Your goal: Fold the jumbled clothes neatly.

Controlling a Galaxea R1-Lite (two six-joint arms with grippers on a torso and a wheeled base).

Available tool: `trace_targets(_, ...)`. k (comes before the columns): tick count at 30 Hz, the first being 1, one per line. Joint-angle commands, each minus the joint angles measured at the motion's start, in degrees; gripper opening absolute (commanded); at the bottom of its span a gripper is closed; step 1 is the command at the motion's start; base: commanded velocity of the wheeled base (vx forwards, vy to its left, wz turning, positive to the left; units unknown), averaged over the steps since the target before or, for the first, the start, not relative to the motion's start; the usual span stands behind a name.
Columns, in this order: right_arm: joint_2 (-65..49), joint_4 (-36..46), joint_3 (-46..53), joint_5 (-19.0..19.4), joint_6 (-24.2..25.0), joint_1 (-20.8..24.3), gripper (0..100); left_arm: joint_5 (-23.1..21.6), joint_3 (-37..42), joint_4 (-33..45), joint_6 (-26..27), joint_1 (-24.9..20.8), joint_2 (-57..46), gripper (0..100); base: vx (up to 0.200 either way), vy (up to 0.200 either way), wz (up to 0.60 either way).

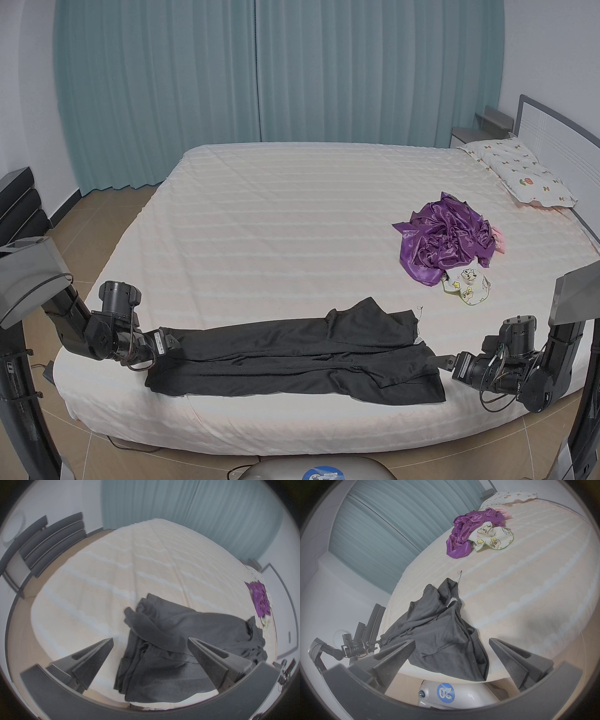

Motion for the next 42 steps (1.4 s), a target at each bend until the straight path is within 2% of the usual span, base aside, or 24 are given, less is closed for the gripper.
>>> trace_targets(1, 1.7, -0.48, 0.97, 0.24, 0.12, 0.06, 100, -1.15, -1.94, -0.84, 0.72, 0.16, 4.32, 100, 0.0, 0.0, 0.0)
trace_targets(8, 1.7, -0.74, 1.5, 0.32, 0.12, 0.24, 100, -1.24, -3.79, -0.84, 2.04, 0.16, 6.34, 100, 0.0, 0.0, 0.0)
trace_targets(9, 1.7, -0.74, 1.5, 0.32, 0.12, 0.24, 100, -1.24, -3.7, -0.84, 2.12, 0.16, 6.42, 0, 0.0, 0.0, 0.0)
trace_targets(20, 1.61, -0.74, 1.85, 0.41, 0.29, 0.15, 100, -1.68, -0.97, -1.9, 2.21, 0.25, 4.84, 0, 0.0, 0.0, 0.0)
trace_targets(23, 1.35, -0.83, 2.29, 0.41, 1.87, 0.06, 100, -1.24, -0.09, -3.39, 2.3, 0.51, 3.17, 0, 0.0, 0.0, 0.0)
trace_targets(31, 2.14, -5.49, 4.05, 0.41, 2.58, -0.12, 100, -0.89, 0.61, -3.13, 1.77, 0.86, -1.31, 0, 0.0, 0.0, 0.0)
trace_targets(42, 2.31, -5.66, 4.05, 0.5, 2.58, -0.12, 100, 0.43, 1.49, -3.13, 1.68, 0.42, -1.75, 0, 0.0, 0.0, 0.0)
